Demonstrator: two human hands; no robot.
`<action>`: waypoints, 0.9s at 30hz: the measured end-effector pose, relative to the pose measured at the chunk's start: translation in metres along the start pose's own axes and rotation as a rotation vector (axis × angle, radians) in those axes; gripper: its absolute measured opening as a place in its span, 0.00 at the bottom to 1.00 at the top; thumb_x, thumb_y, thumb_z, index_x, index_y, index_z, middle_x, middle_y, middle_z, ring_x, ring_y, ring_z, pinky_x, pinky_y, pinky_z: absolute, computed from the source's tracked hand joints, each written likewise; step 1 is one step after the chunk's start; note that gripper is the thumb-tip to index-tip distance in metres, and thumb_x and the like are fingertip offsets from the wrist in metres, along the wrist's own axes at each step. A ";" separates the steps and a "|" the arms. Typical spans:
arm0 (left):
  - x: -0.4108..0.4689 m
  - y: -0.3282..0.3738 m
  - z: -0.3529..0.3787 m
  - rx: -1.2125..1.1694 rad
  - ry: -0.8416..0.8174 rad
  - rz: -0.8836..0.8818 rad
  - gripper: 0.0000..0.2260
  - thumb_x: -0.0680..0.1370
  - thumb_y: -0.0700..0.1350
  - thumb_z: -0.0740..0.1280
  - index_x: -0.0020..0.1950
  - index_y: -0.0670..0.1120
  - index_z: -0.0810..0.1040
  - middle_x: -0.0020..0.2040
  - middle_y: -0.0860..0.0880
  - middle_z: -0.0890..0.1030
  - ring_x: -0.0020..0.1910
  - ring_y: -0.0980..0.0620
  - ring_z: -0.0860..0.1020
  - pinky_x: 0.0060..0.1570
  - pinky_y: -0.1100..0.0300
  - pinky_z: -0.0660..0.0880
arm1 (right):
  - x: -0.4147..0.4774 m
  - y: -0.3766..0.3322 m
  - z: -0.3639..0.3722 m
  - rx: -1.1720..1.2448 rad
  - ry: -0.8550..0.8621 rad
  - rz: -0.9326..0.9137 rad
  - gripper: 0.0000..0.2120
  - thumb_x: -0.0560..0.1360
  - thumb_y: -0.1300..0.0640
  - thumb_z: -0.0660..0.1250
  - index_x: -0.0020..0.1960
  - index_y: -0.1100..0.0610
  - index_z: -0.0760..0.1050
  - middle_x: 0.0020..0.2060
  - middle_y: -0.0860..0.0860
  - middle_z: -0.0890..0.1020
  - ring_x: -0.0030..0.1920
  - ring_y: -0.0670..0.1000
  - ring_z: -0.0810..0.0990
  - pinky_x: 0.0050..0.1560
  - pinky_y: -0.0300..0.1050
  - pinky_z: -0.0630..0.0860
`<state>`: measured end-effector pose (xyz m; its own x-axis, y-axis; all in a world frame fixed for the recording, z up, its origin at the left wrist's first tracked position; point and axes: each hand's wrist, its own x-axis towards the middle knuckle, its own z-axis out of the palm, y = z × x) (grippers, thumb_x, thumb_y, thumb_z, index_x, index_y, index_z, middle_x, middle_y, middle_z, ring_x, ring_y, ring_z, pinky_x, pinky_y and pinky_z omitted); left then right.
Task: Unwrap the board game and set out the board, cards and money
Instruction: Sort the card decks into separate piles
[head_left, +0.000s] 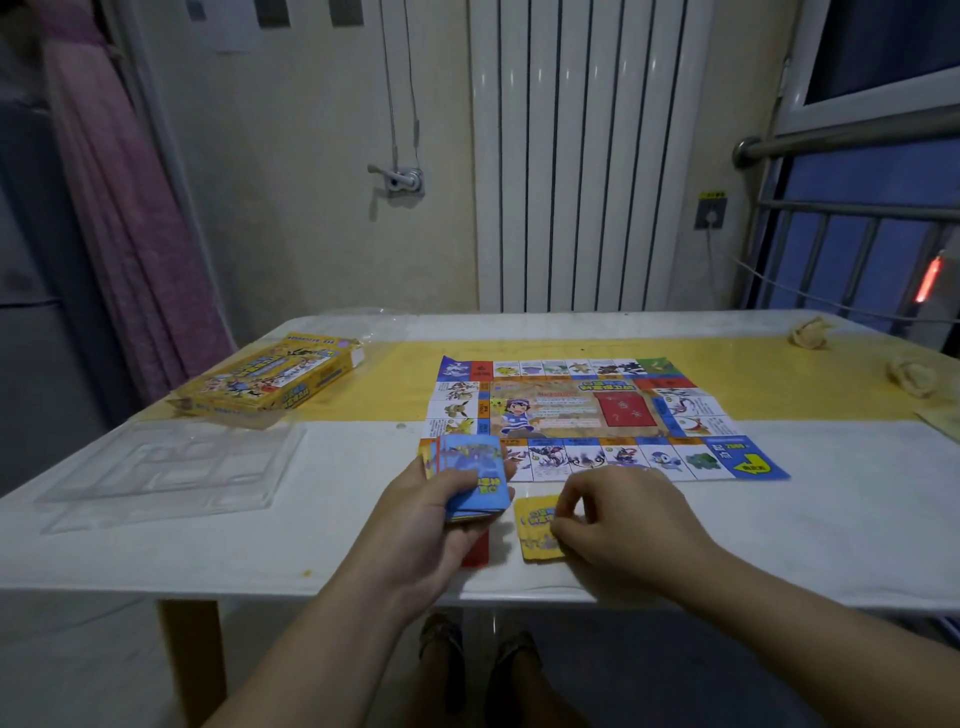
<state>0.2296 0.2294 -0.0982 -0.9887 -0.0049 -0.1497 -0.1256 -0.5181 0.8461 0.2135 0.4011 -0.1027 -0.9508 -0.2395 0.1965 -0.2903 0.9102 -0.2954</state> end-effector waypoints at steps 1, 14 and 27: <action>0.000 -0.002 -0.001 0.051 -0.007 0.017 0.09 0.77 0.32 0.61 0.52 0.43 0.75 0.44 0.41 0.83 0.39 0.47 0.82 0.32 0.59 0.79 | -0.001 0.000 -0.003 -0.025 0.011 -0.026 0.06 0.75 0.44 0.65 0.46 0.44 0.78 0.30 0.42 0.73 0.36 0.43 0.73 0.44 0.40 0.66; -0.006 -0.017 0.019 0.193 -0.118 0.084 0.09 0.77 0.35 0.64 0.55 0.44 0.75 0.46 0.44 0.84 0.41 0.49 0.83 0.34 0.59 0.79 | 0.006 0.004 -0.042 0.817 -0.032 0.102 0.04 0.71 0.61 0.73 0.40 0.55 0.78 0.25 0.47 0.79 0.26 0.40 0.74 0.28 0.32 0.72; 0.014 -0.024 0.047 0.321 -0.105 0.244 0.10 0.75 0.35 0.68 0.49 0.49 0.75 0.39 0.51 0.84 0.37 0.54 0.83 0.35 0.58 0.79 | -0.021 0.018 -0.058 0.608 -0.106 0.006 0.07 0.74 0.65 0.67 0.44 0.54 0.74 0.40 0.50 0.82 0.35 0.45 0.83 0.37 0.39 0.77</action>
<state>0.2150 0.2823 -0.0962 -0.9935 0.0017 0.1137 0.1105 -0.2190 0.9694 0.2348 0.4423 -0.0582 -0.9492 -0.2956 0.1083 -0.2648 0.5637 -0.7824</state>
